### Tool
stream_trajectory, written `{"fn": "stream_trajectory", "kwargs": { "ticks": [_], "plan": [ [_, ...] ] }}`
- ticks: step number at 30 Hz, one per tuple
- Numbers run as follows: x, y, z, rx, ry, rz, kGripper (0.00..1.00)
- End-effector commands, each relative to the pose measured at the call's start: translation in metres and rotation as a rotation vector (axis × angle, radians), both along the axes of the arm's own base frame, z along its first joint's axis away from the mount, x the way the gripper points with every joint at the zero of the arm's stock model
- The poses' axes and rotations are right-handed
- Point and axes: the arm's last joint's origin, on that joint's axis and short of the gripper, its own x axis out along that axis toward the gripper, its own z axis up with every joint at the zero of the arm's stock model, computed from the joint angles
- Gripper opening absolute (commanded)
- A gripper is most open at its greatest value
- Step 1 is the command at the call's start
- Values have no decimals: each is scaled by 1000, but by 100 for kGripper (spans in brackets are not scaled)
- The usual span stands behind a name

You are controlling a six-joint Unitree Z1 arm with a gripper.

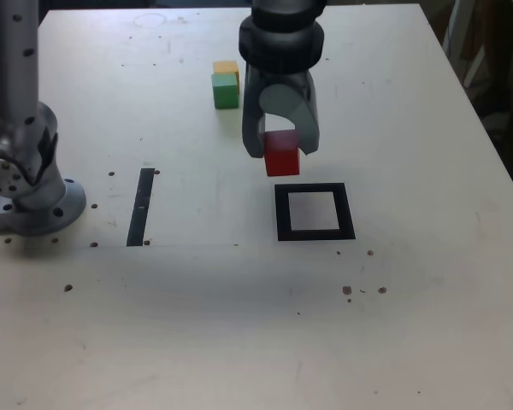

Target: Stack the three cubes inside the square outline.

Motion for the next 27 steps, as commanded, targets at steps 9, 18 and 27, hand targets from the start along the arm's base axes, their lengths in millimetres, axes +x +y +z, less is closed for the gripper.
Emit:
{"fn": "stream_trajectory", "kwargs": {
  "ticks": [9,18,27],
  "plan": [
    [19,-11,-18,4,18,14,38],
    [31,-12,-33,1,34,14,38],
    [38,-13,-46,-10,50,11,38]
  ]
}}
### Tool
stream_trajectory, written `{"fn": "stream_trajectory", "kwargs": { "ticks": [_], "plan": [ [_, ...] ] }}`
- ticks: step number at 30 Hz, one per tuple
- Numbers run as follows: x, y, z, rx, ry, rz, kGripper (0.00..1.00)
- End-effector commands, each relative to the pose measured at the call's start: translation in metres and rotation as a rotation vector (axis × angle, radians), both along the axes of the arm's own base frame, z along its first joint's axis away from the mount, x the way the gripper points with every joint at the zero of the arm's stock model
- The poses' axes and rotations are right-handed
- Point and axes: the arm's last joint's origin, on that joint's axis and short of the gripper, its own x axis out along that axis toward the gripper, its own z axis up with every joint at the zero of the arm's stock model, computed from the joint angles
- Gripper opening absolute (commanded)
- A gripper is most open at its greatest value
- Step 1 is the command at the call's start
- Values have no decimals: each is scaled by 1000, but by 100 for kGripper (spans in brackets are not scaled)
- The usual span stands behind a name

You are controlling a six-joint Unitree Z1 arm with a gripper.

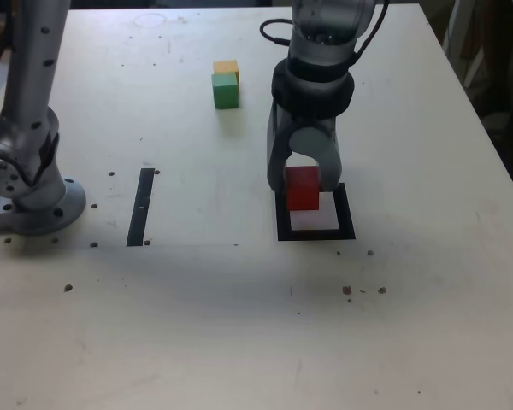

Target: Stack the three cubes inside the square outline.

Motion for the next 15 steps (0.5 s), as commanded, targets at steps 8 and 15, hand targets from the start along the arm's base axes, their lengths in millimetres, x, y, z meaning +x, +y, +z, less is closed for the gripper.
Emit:
{"fn": "stream_trajectory", "kwargs": {
  "ticks": [8,15],
  "plan": [
    [7,-1,-11,-7,9,-8,38],
    [10,-2,-15,-20,-2,-33,79]
  ]
}}
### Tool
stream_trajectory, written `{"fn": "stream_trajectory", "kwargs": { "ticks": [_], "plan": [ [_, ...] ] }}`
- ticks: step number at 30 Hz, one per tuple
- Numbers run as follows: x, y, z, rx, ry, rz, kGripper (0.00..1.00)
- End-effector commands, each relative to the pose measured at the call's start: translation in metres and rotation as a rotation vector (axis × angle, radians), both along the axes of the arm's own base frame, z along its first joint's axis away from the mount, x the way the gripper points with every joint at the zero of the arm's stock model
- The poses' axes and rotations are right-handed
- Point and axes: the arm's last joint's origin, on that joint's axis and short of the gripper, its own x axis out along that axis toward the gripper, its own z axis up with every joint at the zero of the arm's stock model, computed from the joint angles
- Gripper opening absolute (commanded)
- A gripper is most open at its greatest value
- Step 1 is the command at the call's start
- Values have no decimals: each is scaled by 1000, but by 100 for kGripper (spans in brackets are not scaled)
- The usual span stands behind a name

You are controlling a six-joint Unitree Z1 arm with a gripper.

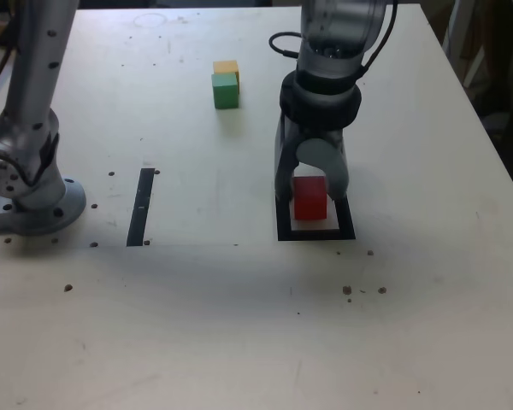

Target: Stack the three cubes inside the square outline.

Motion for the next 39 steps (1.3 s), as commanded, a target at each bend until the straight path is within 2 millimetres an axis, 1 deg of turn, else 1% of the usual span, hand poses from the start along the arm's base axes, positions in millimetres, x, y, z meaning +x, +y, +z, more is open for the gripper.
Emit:
{"fn": "stream_trajectory", "kwargs": {
  "ticks": [1,2,4,10,14,17,21,26,34,39],
  "plan": [
    [1,-1,-2,-4,-2,-10,88],
    [1,-1,-2,-5,-4,-13,95],
    [1,-1,-3,-6,-5,-14,99],
    [-3,-1,2,-3,-7,-14,99],
    [-14,4,16,21,-9,-5,99],
    [-26,15,30,48,-6,10,99],
    [-41,40,45,69,-4,5,99],
    [-59,81,56,72,4,-11,99],
    [-92,160,59,109,56,56,99],
    [-113,199,61,105,66,118,99]
  ]
}}
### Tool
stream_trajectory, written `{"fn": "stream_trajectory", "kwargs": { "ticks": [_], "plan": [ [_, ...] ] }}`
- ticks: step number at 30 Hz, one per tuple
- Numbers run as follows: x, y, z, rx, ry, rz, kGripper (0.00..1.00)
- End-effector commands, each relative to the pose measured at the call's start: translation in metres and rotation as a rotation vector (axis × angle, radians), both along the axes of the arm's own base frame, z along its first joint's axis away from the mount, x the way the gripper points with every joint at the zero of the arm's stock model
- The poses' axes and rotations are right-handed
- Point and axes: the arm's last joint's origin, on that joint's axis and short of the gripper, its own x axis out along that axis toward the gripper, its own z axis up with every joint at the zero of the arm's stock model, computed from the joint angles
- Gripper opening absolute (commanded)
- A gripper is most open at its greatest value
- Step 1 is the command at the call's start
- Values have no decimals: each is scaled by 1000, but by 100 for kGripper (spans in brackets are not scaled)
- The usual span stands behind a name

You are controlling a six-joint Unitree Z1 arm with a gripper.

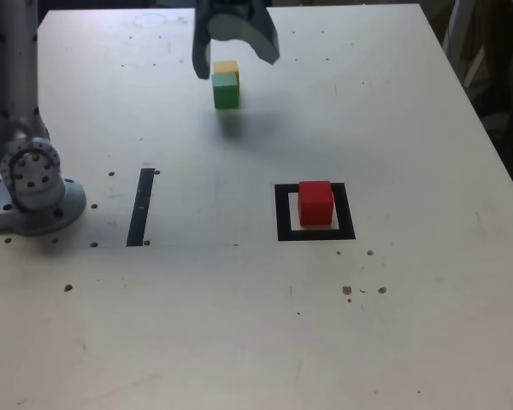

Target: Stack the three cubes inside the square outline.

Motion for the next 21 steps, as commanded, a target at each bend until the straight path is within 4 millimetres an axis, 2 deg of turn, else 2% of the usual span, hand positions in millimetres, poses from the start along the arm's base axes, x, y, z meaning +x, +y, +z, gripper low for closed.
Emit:
{"fn": "stream_trajectory", "kwargs": {
  "ticks": [1,9,21],
  "plan": [
    [-3,9,0,2,0,11,99],
    [-12,50,-10,-20,19,68,98],
    [-1,113,-48,-71,63,115,94]
  ]
}}
